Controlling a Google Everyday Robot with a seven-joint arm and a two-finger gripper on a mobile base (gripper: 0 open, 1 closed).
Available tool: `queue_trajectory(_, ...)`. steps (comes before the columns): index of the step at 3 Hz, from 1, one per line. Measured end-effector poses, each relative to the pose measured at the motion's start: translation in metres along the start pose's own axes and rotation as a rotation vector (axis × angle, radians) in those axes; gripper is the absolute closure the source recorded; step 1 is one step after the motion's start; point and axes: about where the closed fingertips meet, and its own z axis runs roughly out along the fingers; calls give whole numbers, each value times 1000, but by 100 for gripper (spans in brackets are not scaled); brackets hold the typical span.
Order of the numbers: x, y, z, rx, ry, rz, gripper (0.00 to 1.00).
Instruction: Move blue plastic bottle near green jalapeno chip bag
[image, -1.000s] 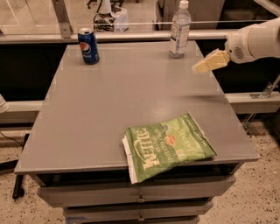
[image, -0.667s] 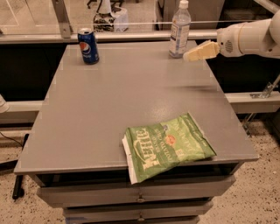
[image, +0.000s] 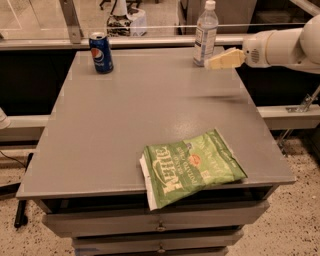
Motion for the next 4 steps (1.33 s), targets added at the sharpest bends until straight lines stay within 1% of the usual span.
queue_trajectory(1,-6,-2,36,-20,-77,35,0)
queue_trajectory(2,-13,-12,72,-27,-147,31,0)
queue_trajectory(3,-20,-33,102,-6,-204,9,0)
queue_trajectory(4,-23,-44,113,15,-230,-1,0)
